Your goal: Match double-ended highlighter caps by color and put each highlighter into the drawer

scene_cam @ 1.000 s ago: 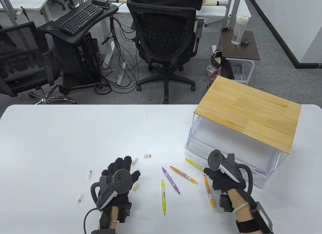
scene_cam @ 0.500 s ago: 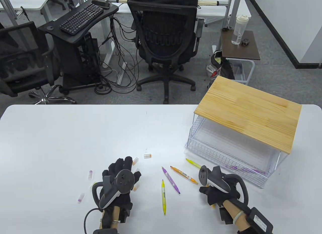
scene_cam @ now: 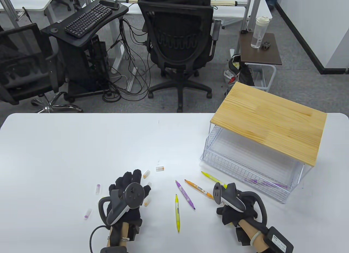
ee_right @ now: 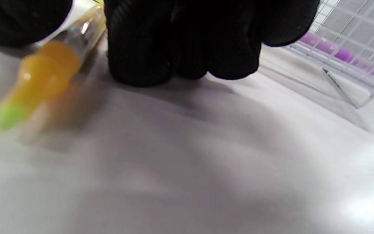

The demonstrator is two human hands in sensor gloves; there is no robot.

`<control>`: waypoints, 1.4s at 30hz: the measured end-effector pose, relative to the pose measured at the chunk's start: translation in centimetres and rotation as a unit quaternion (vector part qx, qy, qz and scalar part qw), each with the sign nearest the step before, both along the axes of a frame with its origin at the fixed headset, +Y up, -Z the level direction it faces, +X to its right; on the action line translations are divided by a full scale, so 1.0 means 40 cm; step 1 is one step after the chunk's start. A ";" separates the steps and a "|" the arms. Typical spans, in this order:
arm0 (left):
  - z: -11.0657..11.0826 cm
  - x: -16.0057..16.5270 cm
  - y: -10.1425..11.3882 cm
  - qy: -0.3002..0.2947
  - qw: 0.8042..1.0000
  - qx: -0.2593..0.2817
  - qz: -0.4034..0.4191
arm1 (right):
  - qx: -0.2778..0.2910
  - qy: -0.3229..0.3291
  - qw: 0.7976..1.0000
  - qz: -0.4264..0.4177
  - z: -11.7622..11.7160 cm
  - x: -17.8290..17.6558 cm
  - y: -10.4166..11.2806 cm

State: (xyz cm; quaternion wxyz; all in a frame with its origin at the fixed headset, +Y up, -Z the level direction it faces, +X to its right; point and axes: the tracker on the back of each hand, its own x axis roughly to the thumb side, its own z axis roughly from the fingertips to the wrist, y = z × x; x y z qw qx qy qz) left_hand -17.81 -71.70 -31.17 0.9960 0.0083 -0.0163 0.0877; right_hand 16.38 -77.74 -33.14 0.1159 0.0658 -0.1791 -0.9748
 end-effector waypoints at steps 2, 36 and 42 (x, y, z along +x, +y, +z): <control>-0.001 0.006 -0.003 -0.001 1.000 -0.002 -0.005 | -0.003 -0.002 1.000 -0.004 -0.002 0.002 -0.002; -0.033 -0.007 -0.045 0.071 0.979 -0.066 -0.182 | 0.133 0.075 0.976 -0.155 0.074 -0.016 0.191; -0.055 -0.001 -0.093 0.085 0.962 -0.115 -0.231 | 0.124 0.096 0.976 -0.154 0.082 -0.040 0.183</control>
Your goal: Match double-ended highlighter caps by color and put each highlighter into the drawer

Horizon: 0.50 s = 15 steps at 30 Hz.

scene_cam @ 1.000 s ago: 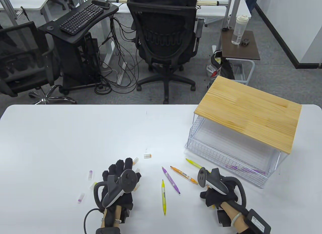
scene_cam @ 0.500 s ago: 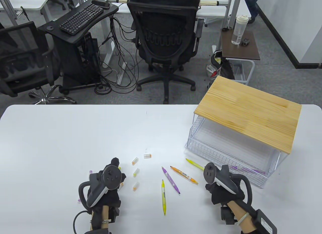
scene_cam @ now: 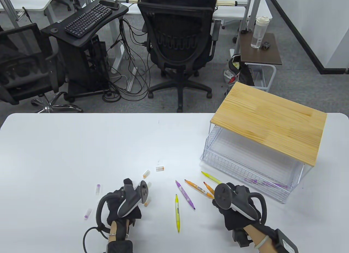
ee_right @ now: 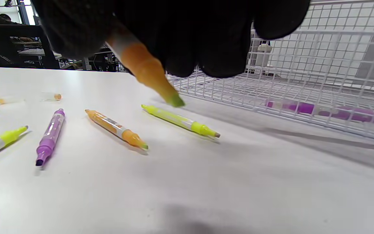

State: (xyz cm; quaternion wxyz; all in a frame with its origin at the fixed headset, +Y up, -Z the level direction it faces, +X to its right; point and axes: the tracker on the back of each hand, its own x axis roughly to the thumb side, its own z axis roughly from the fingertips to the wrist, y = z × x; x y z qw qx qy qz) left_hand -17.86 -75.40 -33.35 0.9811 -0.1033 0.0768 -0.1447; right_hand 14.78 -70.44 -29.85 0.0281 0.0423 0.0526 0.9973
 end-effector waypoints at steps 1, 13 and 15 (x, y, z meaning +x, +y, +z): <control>-0.002 0.000 -0.005 0.001 1.000 -0.005 -0.003 | 0.000 0.001 1.000 0.000 0.001 -0.001 0.000; -0.024 0.038 -0.046 -0.001 0.996 -0.017 -0.086 | -0.002 0.003 1.000 0.000 0.000 -0.006 -0.006; -0.018 0.045 -0.045 -0.003 0.995 -0.012 -0.097 | -0.004 0.002 1.000 0.000 -0.004 -0.006 -0.013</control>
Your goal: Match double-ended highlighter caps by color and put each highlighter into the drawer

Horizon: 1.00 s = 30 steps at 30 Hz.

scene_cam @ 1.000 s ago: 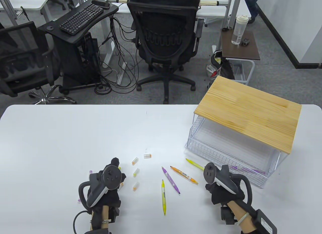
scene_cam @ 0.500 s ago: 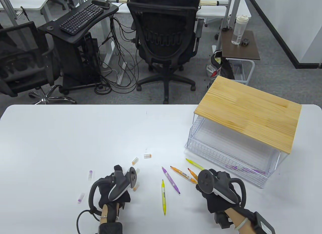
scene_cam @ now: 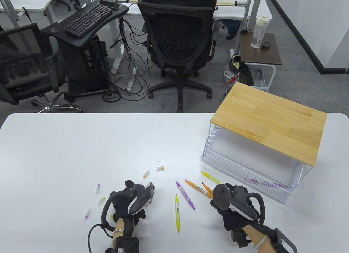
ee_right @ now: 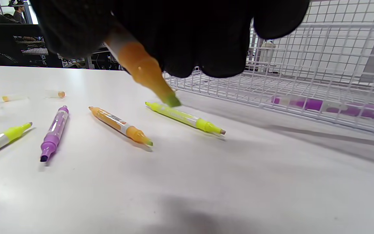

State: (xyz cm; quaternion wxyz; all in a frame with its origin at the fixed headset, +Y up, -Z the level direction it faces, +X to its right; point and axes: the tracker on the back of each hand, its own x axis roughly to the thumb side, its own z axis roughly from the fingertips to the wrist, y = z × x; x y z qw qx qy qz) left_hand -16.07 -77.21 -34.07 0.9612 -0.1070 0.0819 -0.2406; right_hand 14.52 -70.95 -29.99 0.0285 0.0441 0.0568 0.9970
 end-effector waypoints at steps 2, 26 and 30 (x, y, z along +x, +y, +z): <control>0.001 0.005 -0.001 -0.004 1.000 0.003 -0.008 | -0.005 -0.003 1.000 0.002 -0.005 0.001 -0.009; 0.061 0.018 0.172 -0.107 0.815 0.126 0.556 | 0.041 -0.084 0.979 -0.182 -0.112 -0.045 0.044; 0.061 -0.036 0.172 -0.060 0.713 0.147 0.683 | 0.055 -0.007 0.992 -0.109 -0.074 -0.088 0.057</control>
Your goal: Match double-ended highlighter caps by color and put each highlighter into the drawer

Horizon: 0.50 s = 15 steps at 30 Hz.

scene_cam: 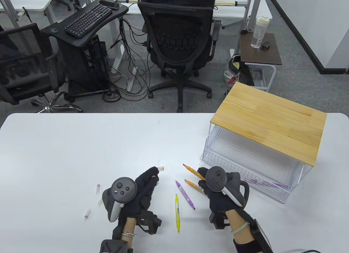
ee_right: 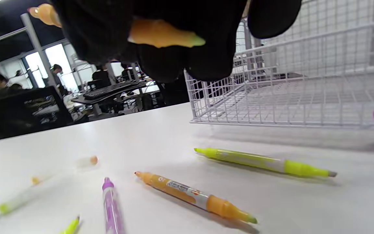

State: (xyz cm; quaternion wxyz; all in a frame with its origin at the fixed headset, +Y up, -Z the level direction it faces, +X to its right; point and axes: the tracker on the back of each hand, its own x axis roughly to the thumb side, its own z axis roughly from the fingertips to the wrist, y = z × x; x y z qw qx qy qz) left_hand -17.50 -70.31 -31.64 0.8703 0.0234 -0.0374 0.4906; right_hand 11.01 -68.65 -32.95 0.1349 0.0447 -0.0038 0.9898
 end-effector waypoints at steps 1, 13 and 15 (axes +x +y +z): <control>0.000 -0.010 -0.003 0.003 0.999 -0.005 0.032 | 0.012 0.005 1.000 0.001 0.013 -0.015 0.002; -0.001 -0.017 -0.041 0.033 0.999 -0.001 -0.012 | 0.033 0.055 0.998 0.018 0.046 -0.114 -0.042; -0.001 -0.015 -0.042 0.039 0.999 0.002 -0.032 | 0.034 0.054 0.998 0.019 0.046 -0.115 -0.044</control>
